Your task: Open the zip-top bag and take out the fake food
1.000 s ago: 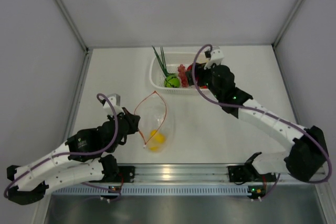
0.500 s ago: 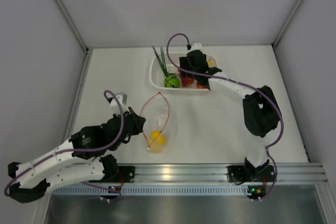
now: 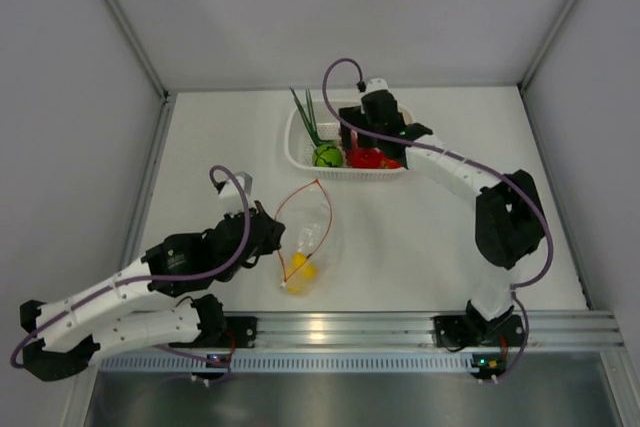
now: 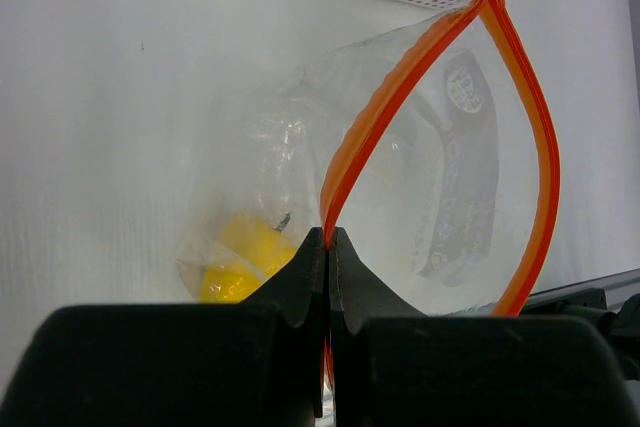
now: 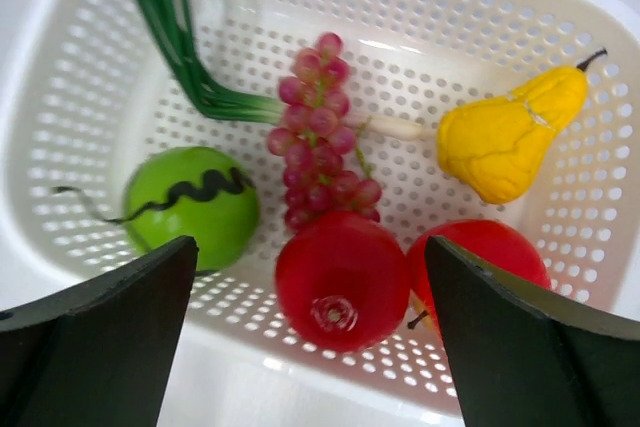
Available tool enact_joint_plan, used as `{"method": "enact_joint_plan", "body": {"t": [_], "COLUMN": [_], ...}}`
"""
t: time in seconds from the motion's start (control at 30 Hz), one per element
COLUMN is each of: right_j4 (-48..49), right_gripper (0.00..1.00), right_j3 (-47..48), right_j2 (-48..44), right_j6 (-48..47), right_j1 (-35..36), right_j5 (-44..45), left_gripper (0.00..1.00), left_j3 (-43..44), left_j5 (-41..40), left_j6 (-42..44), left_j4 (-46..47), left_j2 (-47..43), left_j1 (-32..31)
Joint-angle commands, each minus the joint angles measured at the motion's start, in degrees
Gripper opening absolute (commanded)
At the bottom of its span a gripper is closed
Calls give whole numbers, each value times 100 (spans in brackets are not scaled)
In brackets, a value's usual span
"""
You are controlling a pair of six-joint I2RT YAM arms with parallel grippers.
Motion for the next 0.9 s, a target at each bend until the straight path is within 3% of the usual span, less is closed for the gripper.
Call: {"method": "enact_joint_plan", "body": {"t": [0.0,0.2,0.3,0.5,0.73,0.87], "right_j4": [75,-574,-952,-1445,-1999,-2157], "right_gripper": [95,67,55,42,33,27], "right_j3": [-107,-529,-749,-934,-391,-30], "right_j2": [-969,-2032,-2577,-3396,-3152,-2468], "right_j6": [148,667,799,1097,1651,2003], "right_j1": [-102,117,555,1952,3639,4072], "right_j5": [-908,-1532,-1569,-850,547,1050], "left_gripper": [0,0,0,0,0,0], "left_j3": [209,227,244,271,139,-28], "left_j5": [-103,-279,-376,-481,-516,-569], "left_j6": [-160,-362,-459,-591,-1004,-1198], "left_j4": [86,86,86,95,95,130], "left_j2": [59,86,68,86,-63,-335], "left_j1": [-24,-24,-33,-33,-33,-33]}}
